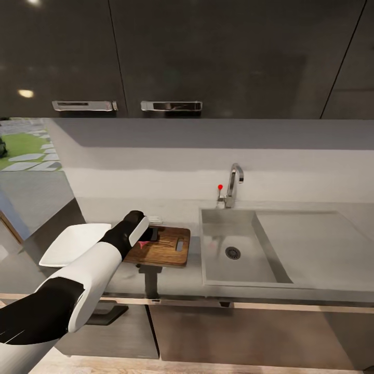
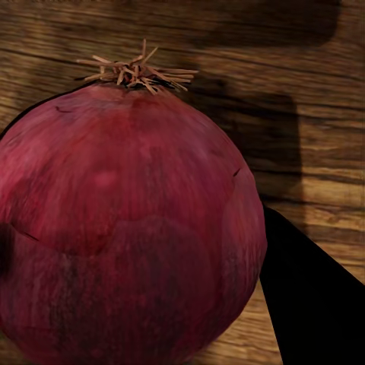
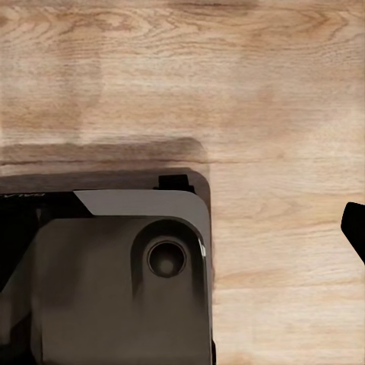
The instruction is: In the kitchen, take the Vidalia onion out of the sink, dice it on the chopping board with the paring knife, put the diced onion into the bowl on the countertop, then place both the paring knife and the chopping board into the sink.
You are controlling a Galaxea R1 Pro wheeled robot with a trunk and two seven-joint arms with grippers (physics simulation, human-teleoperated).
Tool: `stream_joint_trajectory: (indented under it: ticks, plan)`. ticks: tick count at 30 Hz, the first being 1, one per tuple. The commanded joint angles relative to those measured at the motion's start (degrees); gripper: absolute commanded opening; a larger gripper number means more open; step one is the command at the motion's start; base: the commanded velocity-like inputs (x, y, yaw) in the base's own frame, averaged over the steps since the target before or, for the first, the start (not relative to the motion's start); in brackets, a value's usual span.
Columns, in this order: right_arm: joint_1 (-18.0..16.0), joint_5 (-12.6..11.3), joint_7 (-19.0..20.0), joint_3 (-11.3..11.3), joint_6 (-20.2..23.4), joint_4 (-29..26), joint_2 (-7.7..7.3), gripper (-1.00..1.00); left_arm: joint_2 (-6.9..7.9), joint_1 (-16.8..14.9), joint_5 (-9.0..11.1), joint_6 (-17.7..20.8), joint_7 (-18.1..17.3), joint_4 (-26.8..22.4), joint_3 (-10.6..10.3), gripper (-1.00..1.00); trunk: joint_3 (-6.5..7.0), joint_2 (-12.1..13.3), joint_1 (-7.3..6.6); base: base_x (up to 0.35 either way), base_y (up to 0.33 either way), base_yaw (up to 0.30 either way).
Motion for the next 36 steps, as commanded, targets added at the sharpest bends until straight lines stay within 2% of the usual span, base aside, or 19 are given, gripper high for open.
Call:
stream_joint_trajectory:
  ticks: [1, 36]
  plan:
    - [-0.04, -0.59, -0.08, 0.47, -0.19, 0.04, 0.0, 1.0, 0.03, -0.05, 0.5, 0.19, 0.39, -0.04, -0.39, -1.0, -0.08, -0.06, 0.01, 0.0, 0.0, 0.0]
    - [-0.04, -0.53, -0.06, 0.46, -0.2, 0.04, -0.02, 1.0, -0.8, -0.05, 0.54, 0.1, -0.05, 0.2, -0.39, -1.0, -0.75, -0.06, 0.01, 0.0, 0.0, 0.0]
